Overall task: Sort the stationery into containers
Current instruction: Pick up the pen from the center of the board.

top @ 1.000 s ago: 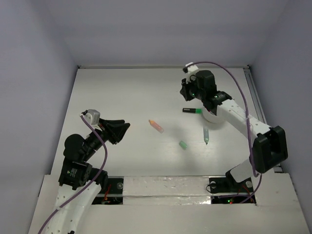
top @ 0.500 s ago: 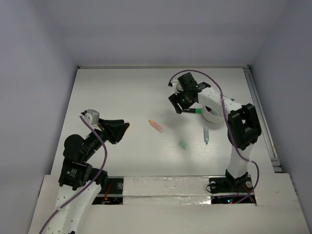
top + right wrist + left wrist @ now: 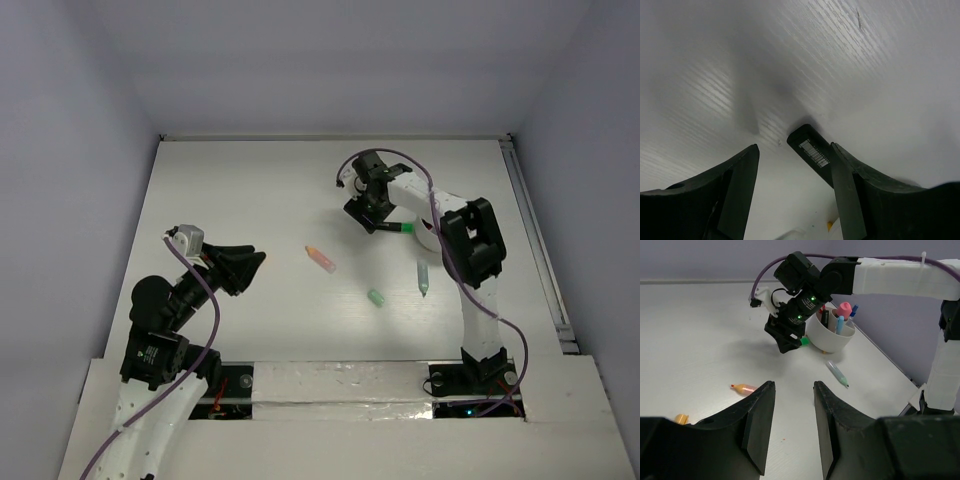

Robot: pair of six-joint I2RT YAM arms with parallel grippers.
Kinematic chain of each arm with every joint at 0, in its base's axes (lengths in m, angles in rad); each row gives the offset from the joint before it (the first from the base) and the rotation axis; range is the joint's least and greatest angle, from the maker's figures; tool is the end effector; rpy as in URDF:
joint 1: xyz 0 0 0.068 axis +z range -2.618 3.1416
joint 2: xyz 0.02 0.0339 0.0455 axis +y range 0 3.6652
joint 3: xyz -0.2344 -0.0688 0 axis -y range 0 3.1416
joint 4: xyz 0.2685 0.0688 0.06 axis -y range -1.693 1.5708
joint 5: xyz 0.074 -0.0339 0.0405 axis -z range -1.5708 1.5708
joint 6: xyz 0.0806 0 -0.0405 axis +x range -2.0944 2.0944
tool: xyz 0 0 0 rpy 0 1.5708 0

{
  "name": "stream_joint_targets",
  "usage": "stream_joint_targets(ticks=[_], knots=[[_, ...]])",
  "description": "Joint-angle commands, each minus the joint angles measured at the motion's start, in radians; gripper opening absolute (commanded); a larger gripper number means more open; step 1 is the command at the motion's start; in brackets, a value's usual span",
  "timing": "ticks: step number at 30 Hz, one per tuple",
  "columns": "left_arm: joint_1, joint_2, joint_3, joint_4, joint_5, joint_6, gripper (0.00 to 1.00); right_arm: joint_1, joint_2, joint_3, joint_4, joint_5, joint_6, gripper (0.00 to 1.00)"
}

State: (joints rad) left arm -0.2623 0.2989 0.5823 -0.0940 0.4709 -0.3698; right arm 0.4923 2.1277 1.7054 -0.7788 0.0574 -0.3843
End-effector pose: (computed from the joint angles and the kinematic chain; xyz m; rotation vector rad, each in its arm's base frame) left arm 0.1646 -0.0820 0.3427 0.3302 1.4181 -0.8447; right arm 0.4157 0.2177 0.1131 -1.1617 2.5136 -0.0514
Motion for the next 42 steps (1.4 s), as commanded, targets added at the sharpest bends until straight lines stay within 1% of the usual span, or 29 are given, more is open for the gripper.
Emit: stream_joint_targets(ticks=[1, 5, 7, 14, 19, 22, 24, 25, 26, 28, 31, 32, 35, 37, 39, 40, 41, 42], knots=[[0.005, 0.006, 0.011, 0.053, 0.015, -0.001, 0.33, 0.003, 0.003, 0.074, -0.024, 0.033, -0.047, 0.64], [0.005, 0.012, 0.011, 0.053, 0.017, -0.001, 0.34, -0.018, 0.028, 0.099, -0.031, 0.022, -0.053, 0.64], [0.005, 0.013, 0.011, 0.053, 0.017, -0.001, 0.34, -0.029, 0.034, 0.088, -0.025, 0.013, -0.051, 0.61], [0.005, 0.009, 0.010, 0.053, 0.018, -0.001, 0.33, -0.058, 0.046, 0.074, -0.016, -0.019, -0.056, 0.57], [0.005, 0.011, 0.011, 0.051, 0.018, -0.003, 0.33, -0.077, 0.072, 0.089, -0.025, -0.036, -0.056, 0.57], [0.005, 0.013, 0.011, 0.051, 0.017, -0.001, 0.34, -0.086, 0.104, 0.114, -0.043, -0.085, -0.051, 0.56], [0.005, 0.011, 0.011, 0.051, 0.017, -0.001, 0.33, -0.086, 0.132, 0.131, -0.053, -0.102, -0.044, 0.54], [0.005, 0.012, 0.011, 0.051, 0.018, -0.001, 0.34, -0.086, 0.141, 0.137, -0.057, -0.113, -0.042, 0.53], [0.005, 0.011, 0.011, 0.051, 0.017, -0.001, 0.33, -0.086, 0.147, 0.140, -0.062, -0.120, -0.036, 0.48], [0.005, 0.009, 0.011, 0.053, 0.015, -0.001, 0.34, -0.086, 0.159, 0.148, -0.065, -0.131, -0.030, 0.43], [0.005, 0.011, 0.011, 0.051, 0.017, -0.001, 0.34, -0.086, 0.155, 0.134, -0.059, -0.134, -0.022, 0.42], [0.005, 0.009, 0.011, 0.053, 0.017, -0.001, 0.34, -0.086, 0.150, 0.129, -0.050, -0.133, -0.019, 0.41], [0.005, 0.008, 0.011, 0.053, 0.015, -0.001, 0.33, -0.086, 0.133, 0.114, -0.027, -0.136, -0.008, 0.30], [0.005, 0.008, 0.010, 0.054, 0.017, -0.001, 0.33, -0.086, 0.123, 0.114, -0.005, -0.145, 0.007, 0.26], [0.005, 0.008, 0.010, 0.054, 0.017, -0.001, 0.34, -0.086, 0.074, 0.093, 0.058, -0.156, 0.036, 0.14], [0.005, 0.008, 0.010, 0.054, 0.017, -0.003, 0.34, -0.086, 0.049, 0.080, 0.091, -0.157, 0.048, 0.14], [0.005, 0.008, 0.010, 0.054, 0.017, -0.003, 0.34, -0.086, 0.019, 0.044, 0.172, -0.162, 0.077, 0.10], [0.005, 0.009, 0.010, 0.054, 0.017, -0.003, 0.33, -0.086, -0.056, 0.019, 0.215, -0.165, 0.096, 0.09]])
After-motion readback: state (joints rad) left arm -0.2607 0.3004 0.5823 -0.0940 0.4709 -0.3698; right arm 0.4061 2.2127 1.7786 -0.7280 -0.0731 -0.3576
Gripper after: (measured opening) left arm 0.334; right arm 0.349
